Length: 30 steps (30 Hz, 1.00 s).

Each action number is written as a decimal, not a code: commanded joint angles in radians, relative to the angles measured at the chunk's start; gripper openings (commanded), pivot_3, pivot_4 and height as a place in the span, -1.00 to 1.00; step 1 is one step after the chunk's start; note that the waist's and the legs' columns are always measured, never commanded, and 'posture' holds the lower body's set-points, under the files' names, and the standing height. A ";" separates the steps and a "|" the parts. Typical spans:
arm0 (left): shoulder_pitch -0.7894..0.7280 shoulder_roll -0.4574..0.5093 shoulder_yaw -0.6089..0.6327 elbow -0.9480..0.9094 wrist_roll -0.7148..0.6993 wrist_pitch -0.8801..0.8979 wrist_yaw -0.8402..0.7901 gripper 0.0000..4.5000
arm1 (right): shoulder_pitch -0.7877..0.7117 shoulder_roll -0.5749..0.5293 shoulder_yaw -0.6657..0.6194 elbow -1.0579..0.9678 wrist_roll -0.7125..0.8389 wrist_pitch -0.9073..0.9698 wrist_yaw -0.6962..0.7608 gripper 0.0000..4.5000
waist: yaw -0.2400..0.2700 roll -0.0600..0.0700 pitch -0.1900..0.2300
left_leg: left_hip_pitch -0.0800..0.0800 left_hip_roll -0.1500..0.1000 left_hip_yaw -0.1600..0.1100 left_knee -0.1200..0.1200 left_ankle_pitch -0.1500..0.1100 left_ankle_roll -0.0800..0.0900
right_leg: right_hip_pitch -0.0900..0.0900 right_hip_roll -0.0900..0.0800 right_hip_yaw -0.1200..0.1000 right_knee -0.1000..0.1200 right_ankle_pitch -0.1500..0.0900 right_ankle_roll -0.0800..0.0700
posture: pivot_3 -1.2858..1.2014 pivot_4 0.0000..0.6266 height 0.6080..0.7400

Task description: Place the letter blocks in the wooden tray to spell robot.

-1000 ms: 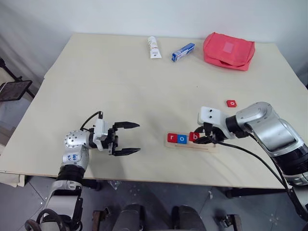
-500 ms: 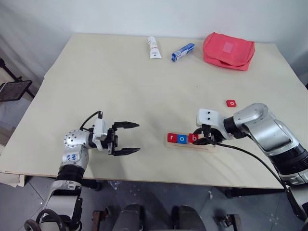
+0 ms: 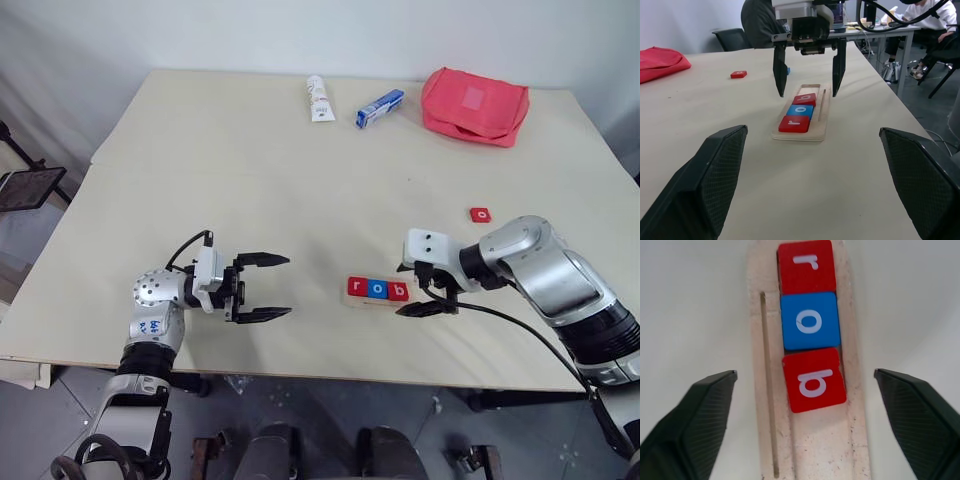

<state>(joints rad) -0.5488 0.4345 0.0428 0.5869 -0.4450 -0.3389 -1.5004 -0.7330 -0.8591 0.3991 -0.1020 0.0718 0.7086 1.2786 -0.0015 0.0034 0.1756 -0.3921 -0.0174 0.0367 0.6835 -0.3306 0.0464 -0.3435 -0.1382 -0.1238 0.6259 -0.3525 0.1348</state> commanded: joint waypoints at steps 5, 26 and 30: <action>-0.038 -0.016 0.003 0.009 -0.010 -0.016 -0.038 1.00 | 0.052 -0.048 -0.105 -0.104 0.039 0.059 -0.047 0.99 | 0.001 0.000 0.000 | 0.000 0.000 -0.001 0.000 0.000 0.000 | 0.000 0.000 -0.001 0.000 0.000 0.000 | 0.03 -0.52 1.00; -0.009 -0.003 0.008 -0.026 -0.019 0.001 -0.039 1.00 | 0.171 -0.038 -0.124 -0.150 0.107 0.066 -0.099 -0.98 | 0.000 0.000 0.000 | 0.000 0.000 0.000 0.000 0.000 0.000 | 0.001 -0.001 -0.003 0.000 0.000 0.000 | 0.03 -0.52 1.00; 0.005 0.000 0.009 -0.046 -0.022 0.006 -0.034 1.00 | 0.160 -0.017 -0.099 -0.101 0.090 0.034 -0.111 -0.98 | 0.000 0.000 0.000 | 0.000 0.000 0.000 0.000 0.000 0.000 | 0.001 -0.002 -0.003 0.000 0.000 0.000 | 0.03 -0.52 1.00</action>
<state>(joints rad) -0.5501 0.4263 0.0393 0.5816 -0.4449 -0.3354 -1.5004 -0.5640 -0.8861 0.3023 -0.2094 0.1731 0.7647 1.1739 -0.0017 0.0032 0.1758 -0.3919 -0.0179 0.0363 0.6832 -0.3306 0.0464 -0.3429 -0.1397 -0.1272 0.6261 -0.3526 0.1348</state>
